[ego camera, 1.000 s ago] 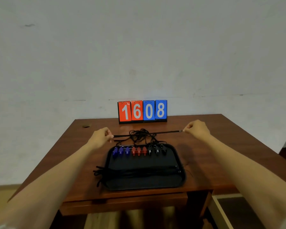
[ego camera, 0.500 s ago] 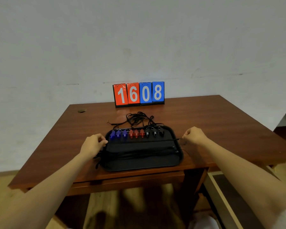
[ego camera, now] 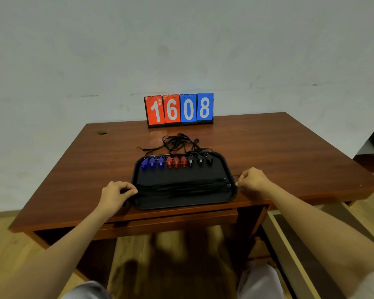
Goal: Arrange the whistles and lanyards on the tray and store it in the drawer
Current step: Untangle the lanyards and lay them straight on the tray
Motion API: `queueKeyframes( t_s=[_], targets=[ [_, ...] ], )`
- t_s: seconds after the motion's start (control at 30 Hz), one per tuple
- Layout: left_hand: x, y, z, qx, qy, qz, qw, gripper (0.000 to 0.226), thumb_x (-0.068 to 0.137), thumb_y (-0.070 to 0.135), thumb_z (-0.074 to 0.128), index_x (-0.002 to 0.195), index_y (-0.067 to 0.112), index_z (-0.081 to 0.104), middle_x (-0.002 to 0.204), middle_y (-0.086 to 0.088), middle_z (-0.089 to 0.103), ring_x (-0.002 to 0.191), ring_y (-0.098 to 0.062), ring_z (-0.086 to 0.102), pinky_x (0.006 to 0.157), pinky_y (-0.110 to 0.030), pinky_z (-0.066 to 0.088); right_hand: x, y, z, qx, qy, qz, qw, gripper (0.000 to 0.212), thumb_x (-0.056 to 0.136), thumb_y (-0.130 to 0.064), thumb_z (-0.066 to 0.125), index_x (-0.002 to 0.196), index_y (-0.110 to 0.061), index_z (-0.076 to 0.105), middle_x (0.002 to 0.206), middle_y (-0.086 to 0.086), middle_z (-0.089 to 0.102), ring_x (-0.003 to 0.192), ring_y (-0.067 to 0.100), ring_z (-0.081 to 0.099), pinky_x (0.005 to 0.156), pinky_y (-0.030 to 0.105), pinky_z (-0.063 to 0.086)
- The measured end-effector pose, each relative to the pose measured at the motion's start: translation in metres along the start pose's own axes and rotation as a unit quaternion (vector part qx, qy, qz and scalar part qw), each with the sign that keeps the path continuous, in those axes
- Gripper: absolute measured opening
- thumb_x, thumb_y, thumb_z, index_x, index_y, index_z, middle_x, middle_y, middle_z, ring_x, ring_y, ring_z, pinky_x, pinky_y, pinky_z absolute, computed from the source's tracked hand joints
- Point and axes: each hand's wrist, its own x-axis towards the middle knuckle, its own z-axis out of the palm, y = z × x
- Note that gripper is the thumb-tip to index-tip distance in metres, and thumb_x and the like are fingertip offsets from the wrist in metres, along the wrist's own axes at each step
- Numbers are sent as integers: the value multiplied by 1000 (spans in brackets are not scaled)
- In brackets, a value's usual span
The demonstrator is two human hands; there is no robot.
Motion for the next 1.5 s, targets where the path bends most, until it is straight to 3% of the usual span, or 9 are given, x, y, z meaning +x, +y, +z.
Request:
queueKeyframes(
  t_s=[0.33,0.53,0.77,0.87,1.03,1.3,1.5],
  targets=[
    [1,6,4,159,0,22,987,7,85,38,64,78,39,64,101,6,64,106,-21,49,88,-39,33,0,0,6,2,0,-1,1000,22,83,-20,72,68,-7,62,66,0,58,62,12,52,53,23,40],
    [1,0,5,184,3,27,983,20,82,44,66,98,32,67,107,4,58,112,-23,46,90,-38,32,0,1,9,-4,1,-8,1000,17,83,-19,71,74,-11,61,79,4,62,74,18,56,69,31,44],
    [-1,1,1,140,10,-3,990,19,81,42,68,95,30,66,111,-1,58,117,-25,45,95,-42,32,-1,0,18,-42,15,-106,993,12,81,-22,73,85,-21,62,100,6,63,102,27,58,79,34,47],
    [-3,-1,0,120,8,-5,993,15,80,39,70,92,31,65,110,0,59,118,-25,46,97,-43,32,0,-2,22,-99,36,-119,987,13,80,-27,73,83,-27,61,110,8,59,118,30,44,93,42,43],
    [-4,-4,-1,106,14,1,994,11,81,37,70,89,32,65,109,2,60,115,-23,48,95,-42,32,-4,-6,25,-160,31,-130,978,12,82,-27,72,85,-24,60,97,2,45,116,30,38,92,41,41],
    [1,-3,4,111,34,3,993,5,84,28,68,86,31,65,106,0,61,112,-26,49,90,-41,35,-4,-2,29,-155,43,-122,979,8,85,-22,70,90,-19,65,104,5,51,118,29,39,91,40,42],
    [-1,4,13,172,72,38,982,12,86,27,65,98,26,68,110,2,58,113,-23,44,92,-38,28,-7,-5,30,-175,46,-138,974,14,83,-28,71,91,-24,61,98,-1,45,116,28,40,89,38,40]
  ],
)
